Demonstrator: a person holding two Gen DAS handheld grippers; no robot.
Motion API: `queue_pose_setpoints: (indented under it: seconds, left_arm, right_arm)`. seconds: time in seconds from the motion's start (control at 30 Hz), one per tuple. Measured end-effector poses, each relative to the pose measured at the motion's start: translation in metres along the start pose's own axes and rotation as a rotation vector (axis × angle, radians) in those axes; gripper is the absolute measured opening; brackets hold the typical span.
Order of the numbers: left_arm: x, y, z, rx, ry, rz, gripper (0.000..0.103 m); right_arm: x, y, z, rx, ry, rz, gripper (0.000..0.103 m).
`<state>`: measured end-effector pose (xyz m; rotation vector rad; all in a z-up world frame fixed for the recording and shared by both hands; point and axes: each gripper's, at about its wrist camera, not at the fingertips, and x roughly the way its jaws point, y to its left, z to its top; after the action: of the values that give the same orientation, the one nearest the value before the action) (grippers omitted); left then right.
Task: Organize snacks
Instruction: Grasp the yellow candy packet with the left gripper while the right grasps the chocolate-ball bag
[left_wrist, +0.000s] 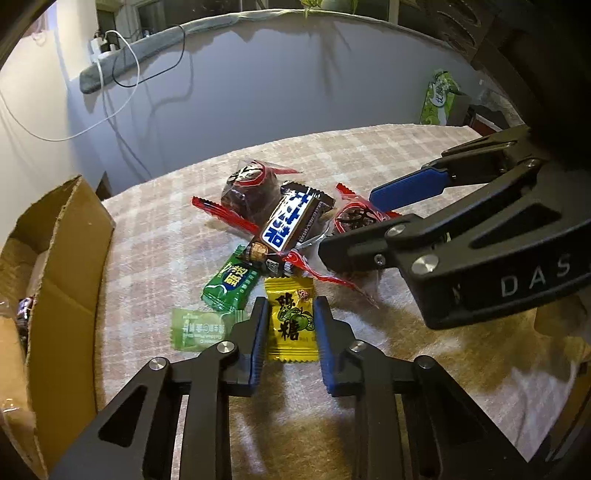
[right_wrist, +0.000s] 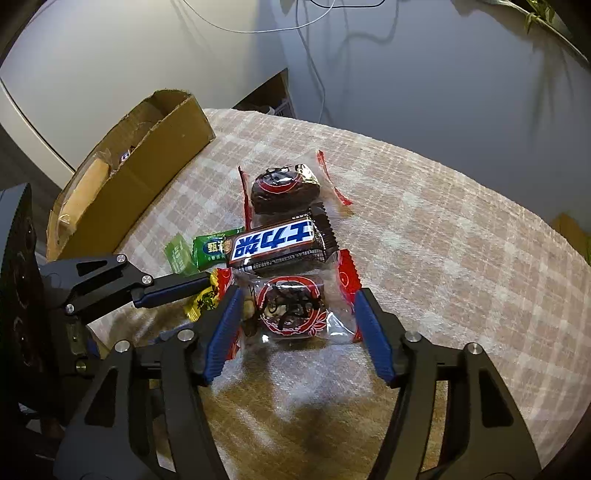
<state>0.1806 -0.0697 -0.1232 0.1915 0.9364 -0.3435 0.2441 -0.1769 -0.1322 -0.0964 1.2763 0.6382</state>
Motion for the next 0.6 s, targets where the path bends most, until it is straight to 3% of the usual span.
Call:
queue_pose_setpoints:
  seconds: [0.4, 0.6]
  left_arm:
    - [-0.014, 0.017, -0.019, -0.065, -0.010, -0.017, 0.021]
    - [-0.021, 0.018, -0.023, -0.077, -0.014, -0.026, 0.021]
  right_arm:
    - [0.013, 0.014, 0.004, -0.063, 0.020, -0.039, 0.076]
    - [0.011, 0.024, -0.001, -0.127, 0.014, -0.069, 0.067]
